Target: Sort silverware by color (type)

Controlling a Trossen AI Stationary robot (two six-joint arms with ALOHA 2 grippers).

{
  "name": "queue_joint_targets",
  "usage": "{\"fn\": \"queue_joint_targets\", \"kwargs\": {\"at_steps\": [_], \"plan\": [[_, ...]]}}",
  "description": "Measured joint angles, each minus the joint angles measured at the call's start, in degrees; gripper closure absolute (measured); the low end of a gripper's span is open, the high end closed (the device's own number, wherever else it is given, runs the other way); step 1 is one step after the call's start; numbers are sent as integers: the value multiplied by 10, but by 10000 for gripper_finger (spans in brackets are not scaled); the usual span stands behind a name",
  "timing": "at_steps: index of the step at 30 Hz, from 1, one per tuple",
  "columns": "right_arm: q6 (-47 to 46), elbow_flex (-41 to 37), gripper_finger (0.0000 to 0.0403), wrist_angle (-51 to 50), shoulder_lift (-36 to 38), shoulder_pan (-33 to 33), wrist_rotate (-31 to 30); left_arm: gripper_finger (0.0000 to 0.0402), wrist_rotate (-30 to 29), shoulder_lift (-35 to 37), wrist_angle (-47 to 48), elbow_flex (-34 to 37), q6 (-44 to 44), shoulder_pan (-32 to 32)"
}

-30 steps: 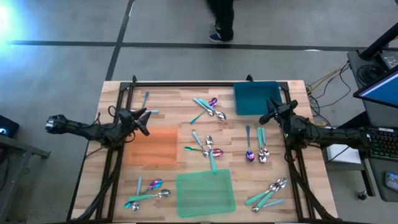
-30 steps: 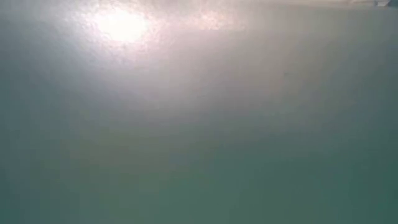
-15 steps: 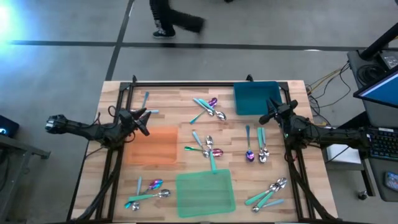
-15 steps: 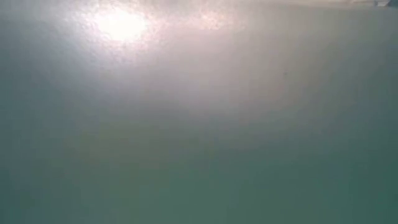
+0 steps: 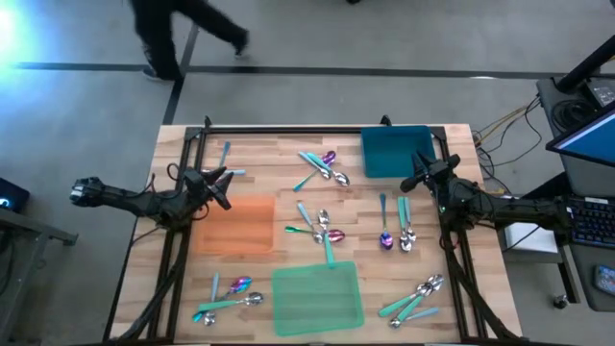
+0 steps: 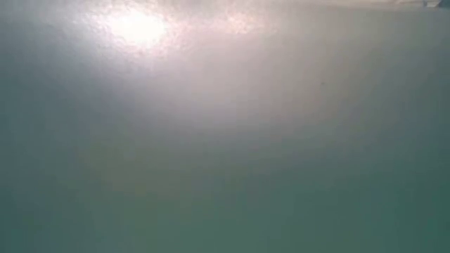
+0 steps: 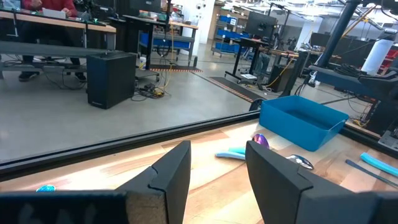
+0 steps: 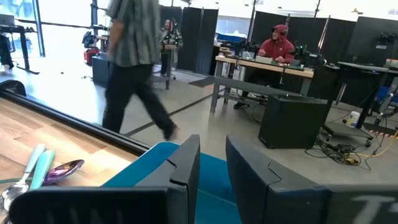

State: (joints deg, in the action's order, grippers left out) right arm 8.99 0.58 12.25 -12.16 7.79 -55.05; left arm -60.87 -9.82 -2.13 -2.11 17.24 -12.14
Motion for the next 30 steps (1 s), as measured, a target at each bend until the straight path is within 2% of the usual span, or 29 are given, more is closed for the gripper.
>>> {"fn": "queue_joint_targets", "kwargs": {"at_steps": [6, 20, 23, 30], "plan": [[-6, 0, 335, 0, 0, 0, 0, 263, 0, 0, 0, 0, 0, 0], [-195, 0, 335, 3, 0, 0, 0, 263, 0, 0, 0, 0, 0, 0], [-206, 2, 334, 2, -1, 0, 2, 263, 0, 0, 0, 0, 0, 0], [-210, 44, 298, 0, -25, 1, 46, 263, 0, 0, 0, 0, 0, 0]]}}
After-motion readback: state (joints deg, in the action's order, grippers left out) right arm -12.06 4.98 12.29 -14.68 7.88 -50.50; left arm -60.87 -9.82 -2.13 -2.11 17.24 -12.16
